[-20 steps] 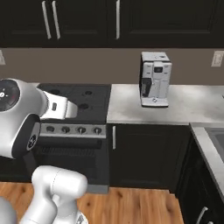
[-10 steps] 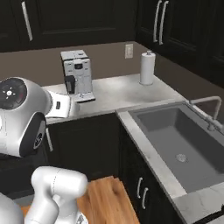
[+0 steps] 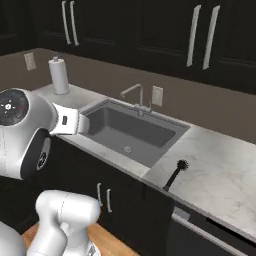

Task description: Grab the spray bottle from the cabinet, then place it next to the cutting board for sanitizing. Then grab the dish brush from the countertop next to the sink and place it next to the cutting board.

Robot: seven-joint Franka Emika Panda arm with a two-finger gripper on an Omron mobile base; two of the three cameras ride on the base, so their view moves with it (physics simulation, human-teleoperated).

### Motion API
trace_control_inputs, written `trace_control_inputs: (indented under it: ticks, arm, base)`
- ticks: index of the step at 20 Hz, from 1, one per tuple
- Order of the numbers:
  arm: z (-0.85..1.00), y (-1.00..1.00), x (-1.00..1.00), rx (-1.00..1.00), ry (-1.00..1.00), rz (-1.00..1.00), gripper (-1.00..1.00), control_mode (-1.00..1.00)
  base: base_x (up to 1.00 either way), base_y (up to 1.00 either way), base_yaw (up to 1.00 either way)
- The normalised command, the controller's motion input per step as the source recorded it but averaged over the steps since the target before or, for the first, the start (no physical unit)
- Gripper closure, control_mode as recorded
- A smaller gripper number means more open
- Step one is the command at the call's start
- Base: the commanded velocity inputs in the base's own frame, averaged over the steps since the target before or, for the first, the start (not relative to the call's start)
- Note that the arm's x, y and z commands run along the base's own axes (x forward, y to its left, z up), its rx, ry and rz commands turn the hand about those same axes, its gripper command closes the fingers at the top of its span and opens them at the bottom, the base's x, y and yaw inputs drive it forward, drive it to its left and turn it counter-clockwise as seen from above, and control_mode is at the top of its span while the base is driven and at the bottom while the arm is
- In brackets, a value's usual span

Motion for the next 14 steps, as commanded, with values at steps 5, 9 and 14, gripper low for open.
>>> trace_control_inputs:
  ticks: [5,9,14]
  arm:
    - [0.0,0.0,0.0,0.0,0.0,0.0,-1.0,1.0]
    - [0.0,0.0,0.0,0.0,0.0,0.0,-1.0,1.0]
    - [0.0,0.0,0.0,0.0,0.0,0.0,-1.0,1.0]
  base:
    - [0.0,0.0,-0.56]
    - [0.01,-0.09,-0.19]
    - [0.0,-0.1,-0.26]
